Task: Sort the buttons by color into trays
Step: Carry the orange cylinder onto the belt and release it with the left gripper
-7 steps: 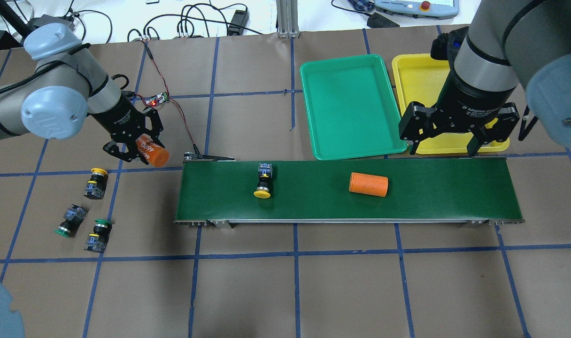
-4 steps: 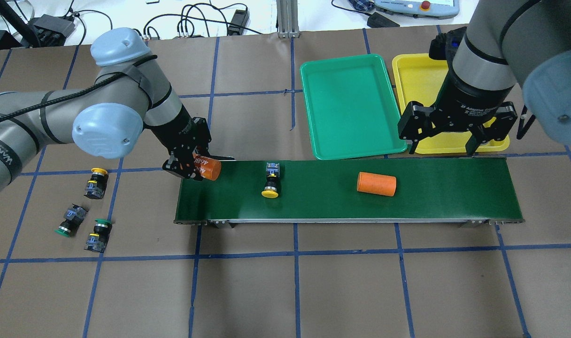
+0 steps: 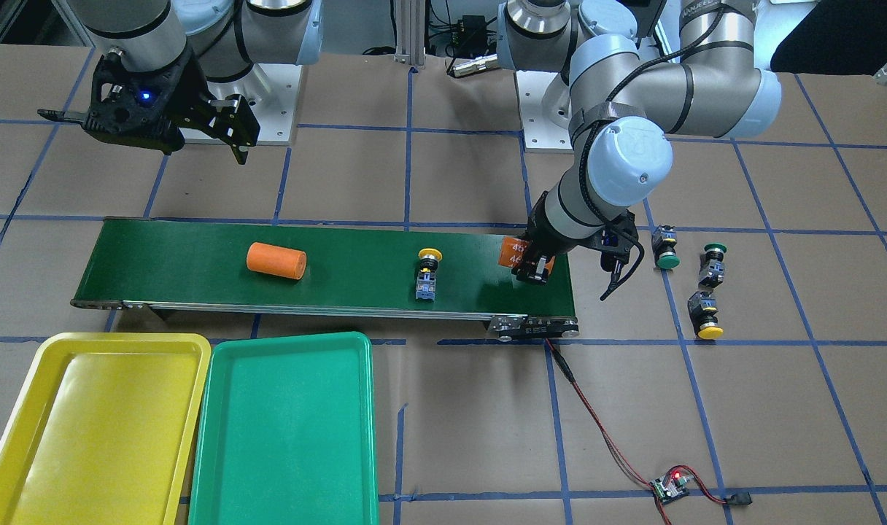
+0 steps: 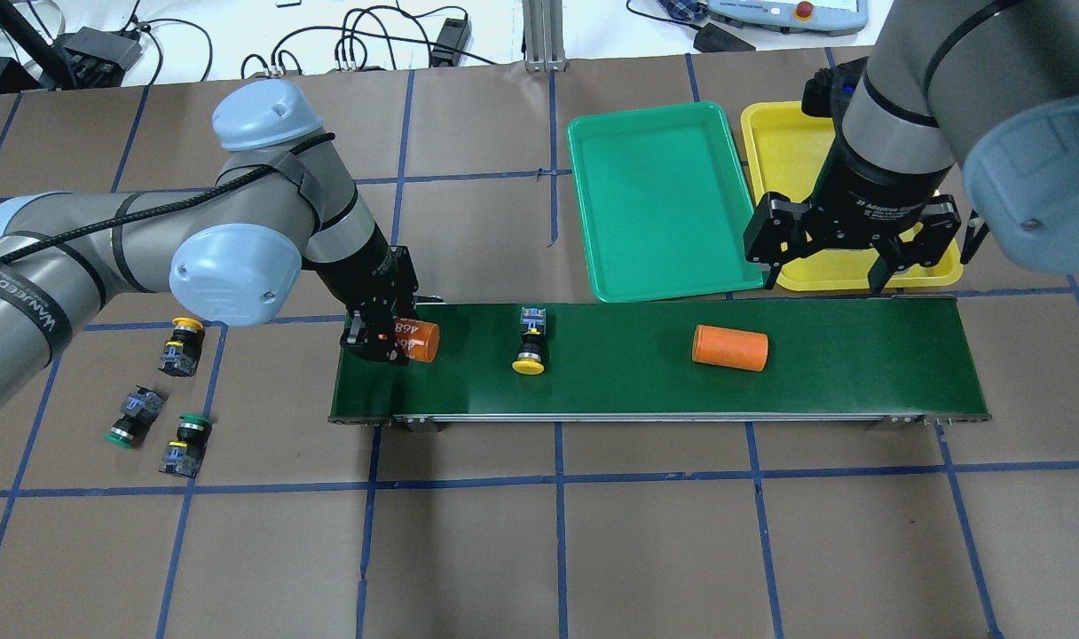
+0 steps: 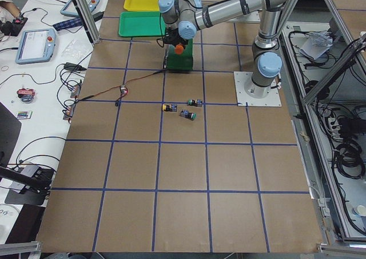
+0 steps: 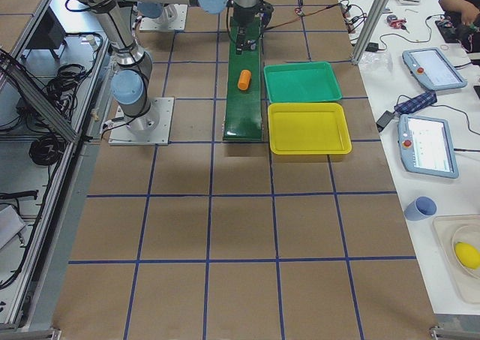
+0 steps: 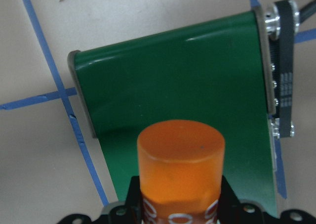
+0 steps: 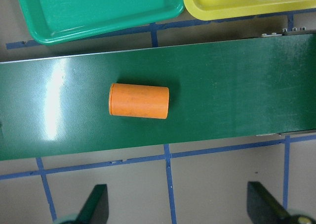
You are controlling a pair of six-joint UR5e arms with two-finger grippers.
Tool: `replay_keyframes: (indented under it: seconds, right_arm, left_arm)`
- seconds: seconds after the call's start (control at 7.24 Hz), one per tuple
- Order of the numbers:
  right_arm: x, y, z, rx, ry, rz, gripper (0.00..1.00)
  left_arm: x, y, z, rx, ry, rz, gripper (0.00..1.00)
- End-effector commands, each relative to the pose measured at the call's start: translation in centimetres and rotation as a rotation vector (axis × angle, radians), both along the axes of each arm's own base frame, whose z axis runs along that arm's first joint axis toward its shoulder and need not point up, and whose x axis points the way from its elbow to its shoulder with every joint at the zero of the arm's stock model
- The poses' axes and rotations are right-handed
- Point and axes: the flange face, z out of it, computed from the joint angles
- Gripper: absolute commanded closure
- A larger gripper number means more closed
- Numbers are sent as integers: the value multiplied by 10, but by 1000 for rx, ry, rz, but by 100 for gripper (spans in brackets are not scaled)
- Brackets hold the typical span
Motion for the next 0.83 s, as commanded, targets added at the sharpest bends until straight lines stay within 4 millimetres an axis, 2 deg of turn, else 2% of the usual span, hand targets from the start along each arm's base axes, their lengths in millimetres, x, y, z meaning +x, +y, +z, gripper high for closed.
replay_keyframes:
  seconds: [0.0,0.14,0.41,0.55,0.69]
  right_arm:
    - [4,-9,-30,14,-18,-7,0]
    - [12,-12,-39,35,-104,-12,0]
    - [21,-16,-47,39,-113,-3,0]
    - [33,-15,-52,34,-101,26,0]
    - [39,-18,-63,37,-95,8,0]
  left_arm:
    - [-6,0,-4,-8,-7,9,100]
    - [-8,5,-11,13,-11,30,100]
    - [-20,6,-20,-34,-14,52,100]
    - [-21,8,-24,-30,-14,50,100]
    - [-21,8,-27,-23,-21,48,91]
